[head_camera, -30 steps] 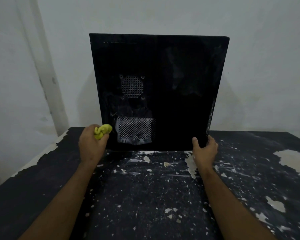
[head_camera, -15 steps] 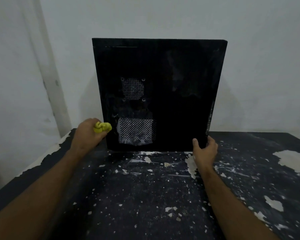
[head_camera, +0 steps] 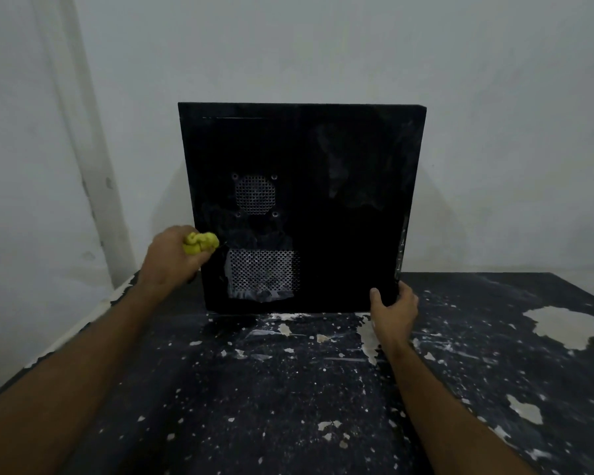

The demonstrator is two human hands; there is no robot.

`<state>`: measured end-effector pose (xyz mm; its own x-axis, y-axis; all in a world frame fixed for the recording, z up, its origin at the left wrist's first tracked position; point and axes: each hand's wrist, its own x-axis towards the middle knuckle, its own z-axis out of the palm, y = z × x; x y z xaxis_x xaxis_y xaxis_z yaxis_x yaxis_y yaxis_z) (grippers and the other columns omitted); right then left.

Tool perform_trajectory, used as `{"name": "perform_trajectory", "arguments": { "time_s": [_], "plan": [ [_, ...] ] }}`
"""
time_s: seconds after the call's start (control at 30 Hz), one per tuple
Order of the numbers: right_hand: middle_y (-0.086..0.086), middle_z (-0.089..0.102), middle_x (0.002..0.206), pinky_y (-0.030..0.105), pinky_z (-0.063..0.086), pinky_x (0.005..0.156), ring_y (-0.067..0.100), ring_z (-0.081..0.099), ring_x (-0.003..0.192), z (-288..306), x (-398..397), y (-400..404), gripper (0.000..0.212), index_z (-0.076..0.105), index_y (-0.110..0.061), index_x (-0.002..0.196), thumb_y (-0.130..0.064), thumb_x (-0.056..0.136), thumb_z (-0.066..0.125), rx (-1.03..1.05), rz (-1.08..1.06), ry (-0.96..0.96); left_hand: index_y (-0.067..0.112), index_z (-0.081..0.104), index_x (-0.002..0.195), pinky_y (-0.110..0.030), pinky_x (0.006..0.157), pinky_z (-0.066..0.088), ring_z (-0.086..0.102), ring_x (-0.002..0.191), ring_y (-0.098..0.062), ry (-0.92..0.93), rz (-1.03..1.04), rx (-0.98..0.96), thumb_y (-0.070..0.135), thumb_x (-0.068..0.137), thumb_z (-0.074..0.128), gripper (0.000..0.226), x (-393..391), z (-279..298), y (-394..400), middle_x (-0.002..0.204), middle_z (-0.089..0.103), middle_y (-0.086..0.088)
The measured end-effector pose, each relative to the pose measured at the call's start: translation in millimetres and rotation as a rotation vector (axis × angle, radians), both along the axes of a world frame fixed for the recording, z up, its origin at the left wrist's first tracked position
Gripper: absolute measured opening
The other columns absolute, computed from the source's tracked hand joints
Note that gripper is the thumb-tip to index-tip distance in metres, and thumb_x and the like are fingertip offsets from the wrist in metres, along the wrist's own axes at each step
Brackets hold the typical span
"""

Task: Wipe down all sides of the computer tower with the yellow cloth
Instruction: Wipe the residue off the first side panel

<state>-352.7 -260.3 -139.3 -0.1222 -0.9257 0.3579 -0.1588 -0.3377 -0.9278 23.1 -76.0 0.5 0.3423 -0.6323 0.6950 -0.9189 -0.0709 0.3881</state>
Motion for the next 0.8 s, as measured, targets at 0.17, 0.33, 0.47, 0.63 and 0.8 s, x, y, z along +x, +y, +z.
{"name": "perform_trajectory", "arguments": {
  "time_s": [0.17,0.33,0.47,0.63,0.8],
  "plan": [
    [0.012,0.041,0.144,0.052,0.045,0.11,0.035,0.047,0.13,-2,1,-2,0.065,0.042,-0.008,0.148,-0.035,0.096,0.07,0.01,-0.008,0.012,0.011,0.065,0.081,-0.038,0.067,0.047,0.059,0.074,-0.029,-0.051,0.05,-0.081,0.04,0.083,0.082,0.033,6,24,-3,0.079,0.062,-0.01],
    [0.011,0.042,0.143,0.054,0.046,0.108,0.035,0.048,0.129,-4,4,-5,0.066,0.043,-0.009,0.146,-0.038,0.094,0.071,0.011,-0.041,0.015,0.008,0.069,0.102,-0.041,0.07,0.049,0.063,0.085,-0.038,-0.268,-0.029,0.125,0.048,0.079,0.067,0.046,-7,17,-7,0.096,0.062,-0.014],
    [0.011,0.043,0.143,0.053,0.045,0.11,0.033,0.047,0.131,-5,3,-6,0.066,0.043,-0.008,0.147,-0.038,0.095,0.07,0.002,-0.039,0.014,0.004,0.067,0.103,-0.042,0.068,0.045,0.06,0.085,-0.039,-0.123,0.094,-0.202,0.031,0.087,0.077,0.033,-2,43,-13,0.098,0.06,-0.019],
    [0.012,0.043,0.142,0.053,0.045,0.11,0.032,0.047,0.13,-3,3,-5,0.066,0.043,-0.007,0.147,-0.037,0.095,0.071,-0.005,-0.037,0.009,0.007,0.068,0.106,-0.04,0.067,0.048,0.062,0.087,-0.038,-0.332,-0.042,-0.025,0.017,0.081,0.082,0.031,-11,33,-20,0.1,0.059,-0.015],
    [0.01,0.043,0.141,0.052,0.046,0.109,0.031,0.048,0.129,-4,3,-6,0.065,0.044,-0.008,0.145,-0.038,0.094,0.071,-0.004,-0.031,0.003,0.008,0.068,0.11,-0.042,0.066,0.05,0.063,0.088,-0.037,-0.331,-0.042,-0.044,0.02,0.082,0.081,0.033,0,34,-20,0.101,0.059,-0.014]
  ]
}}
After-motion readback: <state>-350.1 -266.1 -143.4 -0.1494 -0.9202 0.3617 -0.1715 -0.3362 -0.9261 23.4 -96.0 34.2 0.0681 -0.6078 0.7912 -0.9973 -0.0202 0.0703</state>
